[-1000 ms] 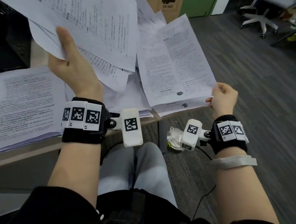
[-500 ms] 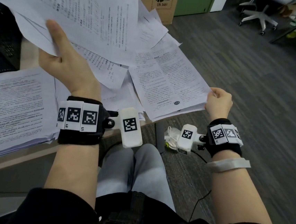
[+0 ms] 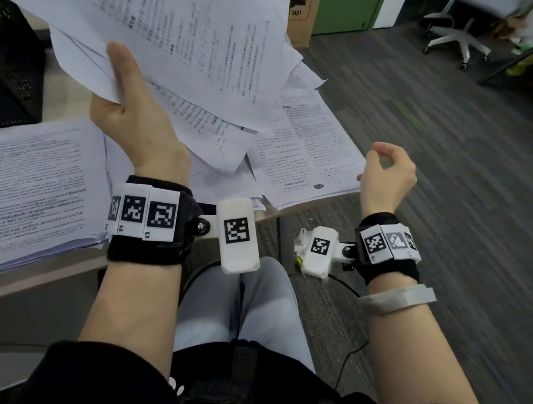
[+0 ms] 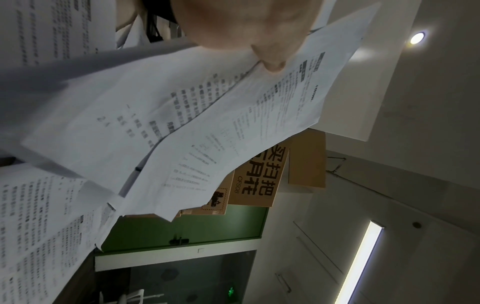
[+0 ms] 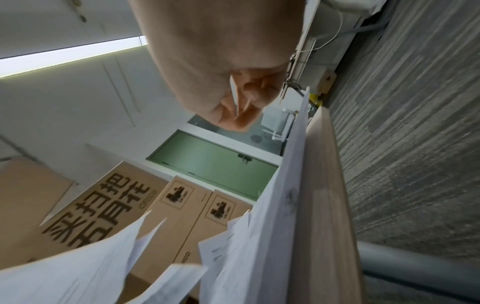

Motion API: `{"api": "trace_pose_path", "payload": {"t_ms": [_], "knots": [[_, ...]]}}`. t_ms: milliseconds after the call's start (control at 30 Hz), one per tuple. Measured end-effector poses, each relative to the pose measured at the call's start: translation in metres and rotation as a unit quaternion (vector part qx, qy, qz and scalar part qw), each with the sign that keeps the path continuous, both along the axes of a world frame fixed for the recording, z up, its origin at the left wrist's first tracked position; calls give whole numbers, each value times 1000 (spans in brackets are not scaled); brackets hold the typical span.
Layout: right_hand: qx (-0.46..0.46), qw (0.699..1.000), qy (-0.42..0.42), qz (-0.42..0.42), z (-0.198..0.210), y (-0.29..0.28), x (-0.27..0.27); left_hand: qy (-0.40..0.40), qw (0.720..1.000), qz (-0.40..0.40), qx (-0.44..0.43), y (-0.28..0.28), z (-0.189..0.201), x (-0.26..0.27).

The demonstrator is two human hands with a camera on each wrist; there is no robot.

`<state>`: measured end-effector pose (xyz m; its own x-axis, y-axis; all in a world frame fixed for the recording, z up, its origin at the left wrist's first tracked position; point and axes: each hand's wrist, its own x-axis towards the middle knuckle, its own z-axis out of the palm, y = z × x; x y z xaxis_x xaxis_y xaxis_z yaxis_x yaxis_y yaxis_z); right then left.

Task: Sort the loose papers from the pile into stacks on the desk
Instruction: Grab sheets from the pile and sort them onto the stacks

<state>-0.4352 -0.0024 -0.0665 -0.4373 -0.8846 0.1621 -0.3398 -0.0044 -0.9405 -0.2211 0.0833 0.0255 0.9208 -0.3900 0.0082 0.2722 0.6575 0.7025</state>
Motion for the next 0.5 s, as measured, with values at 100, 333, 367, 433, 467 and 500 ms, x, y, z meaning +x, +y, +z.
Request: {"api": "trace_pose_path", "payload": {"t_ms": [100, 333, 367, 433, 467, 500], "knots": [[-39, 997, -18, 67, 11, 11, 21, -9, 1000, -20, 14, 8, 6, 5], [-24, 963, -107, 244, 37, 34, 67, -5, 994, -96, 42, 28, 0, 24], [-18, 962, -115, 247, 39, 37, 72, -14, 993, -108, 47, 31, -3, 29], [-20, 961, -131, 244, 44, 40, 78, -37, 989, -130, 57, 37, -6, 37], [-24, 959, -142, 244, 45, 43, 80, -45, 988, -137, 61, 41, -7, 40], [-26, 957, -155, 245, 48, 45, 82, -48, 987, -141, 62, 44, -8, 43]]}}
